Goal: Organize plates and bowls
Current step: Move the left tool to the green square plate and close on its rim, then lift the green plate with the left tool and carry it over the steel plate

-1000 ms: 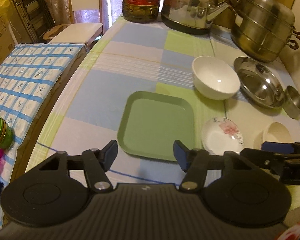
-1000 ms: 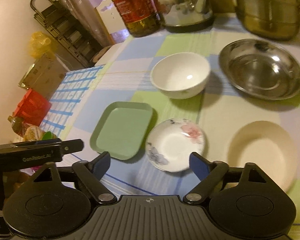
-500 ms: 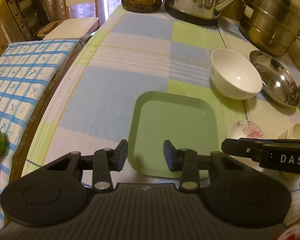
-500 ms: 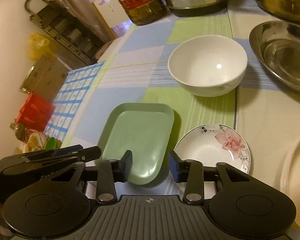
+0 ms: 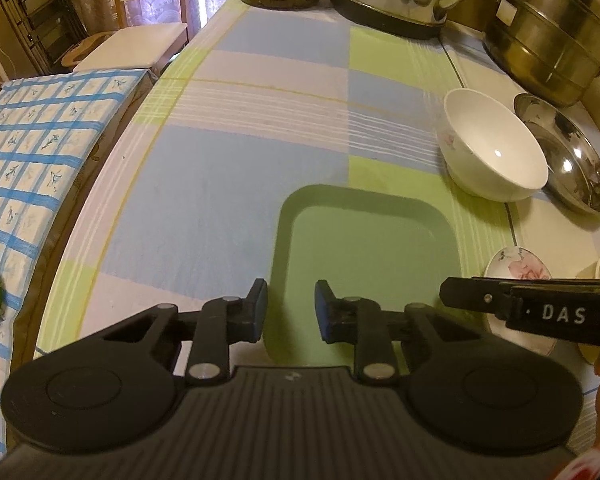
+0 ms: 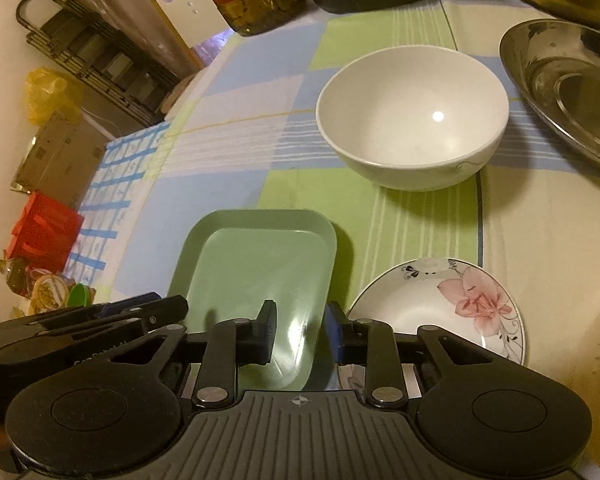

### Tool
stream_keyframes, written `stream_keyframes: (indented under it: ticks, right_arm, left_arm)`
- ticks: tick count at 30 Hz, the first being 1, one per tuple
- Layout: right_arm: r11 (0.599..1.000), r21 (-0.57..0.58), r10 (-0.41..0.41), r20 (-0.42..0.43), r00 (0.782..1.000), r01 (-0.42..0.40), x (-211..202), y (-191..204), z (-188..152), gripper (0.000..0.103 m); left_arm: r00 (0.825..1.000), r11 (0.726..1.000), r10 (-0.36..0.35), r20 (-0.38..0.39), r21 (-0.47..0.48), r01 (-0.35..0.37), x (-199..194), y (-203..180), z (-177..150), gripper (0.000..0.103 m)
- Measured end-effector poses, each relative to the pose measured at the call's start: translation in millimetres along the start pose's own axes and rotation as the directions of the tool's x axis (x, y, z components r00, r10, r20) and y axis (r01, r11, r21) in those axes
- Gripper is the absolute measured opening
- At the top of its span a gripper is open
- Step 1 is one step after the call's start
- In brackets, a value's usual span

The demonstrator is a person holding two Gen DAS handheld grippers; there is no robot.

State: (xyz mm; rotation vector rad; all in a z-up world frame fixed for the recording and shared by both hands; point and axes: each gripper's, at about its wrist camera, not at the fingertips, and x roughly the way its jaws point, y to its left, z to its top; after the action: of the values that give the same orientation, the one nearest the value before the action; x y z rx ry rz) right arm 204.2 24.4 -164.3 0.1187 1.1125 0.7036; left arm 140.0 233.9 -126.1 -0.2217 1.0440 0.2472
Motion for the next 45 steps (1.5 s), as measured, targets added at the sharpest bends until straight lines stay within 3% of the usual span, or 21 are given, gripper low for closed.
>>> stream_keyframes:
  ticks: [7, 14, 20, 24, 28, 45]
  right_arm:
    - [1.0, -0.004, -0.028, -0.021, 0.999, 0.028, 7.7, 4.8, -0.3, 0.026]
    - [0.999, -0.025, -0.032, -0.028, 0.999, 0.031, 15.4, 9.2, 1.0, 0.019]
    - [0.999, -0.033, -0.024, -0.025, 0.999, 0.023, 14.2, 10.5, -4.4, 0.017]
    - [0.997, -0.06, -0.045, -0.01, 0.999, 0.045, 14.5, 11.7, -7.5, 0.006]
    - [0.997, -0.069, -0.045, -0.008, 0.999, 0.044, 13.5, 10.2, -7.5, 0.006]
    - [0.994, -0.106, -0.004, 0.081, 0.997, 0.013, -54.7, 2.4, -31.6, 0.005]
  left_arm:
    - [1.0, 1.0, -0.004, -0.01, -0.012, 0.004, 4.0, 9.0, 1.8, 0.021]
    - [1.0, 1.0, -0.006, -0.028, -0.028, 0.005, 6.6, 16.0, 0.4, 0.019]
    - [0.999, 0.998, 0.002, -0.046, -0.059, -0.004, 10.8, 23.3, -2.2, 0.012]
    - [0.999, 0.999, 0.02, -0.042, -0.042, -0.022, 10.5, 20.3, -2.4, 0.008]
    - [0.999, 0.999, 0.017, -0.04, -0.036, -0.018, 6.1, 17.7, -6.1, 0.007]
    - [0.998, 0.999, -0.021, 0.051, -0.038, 0.023, -60.6, -15.6, -31.7, 0.007]
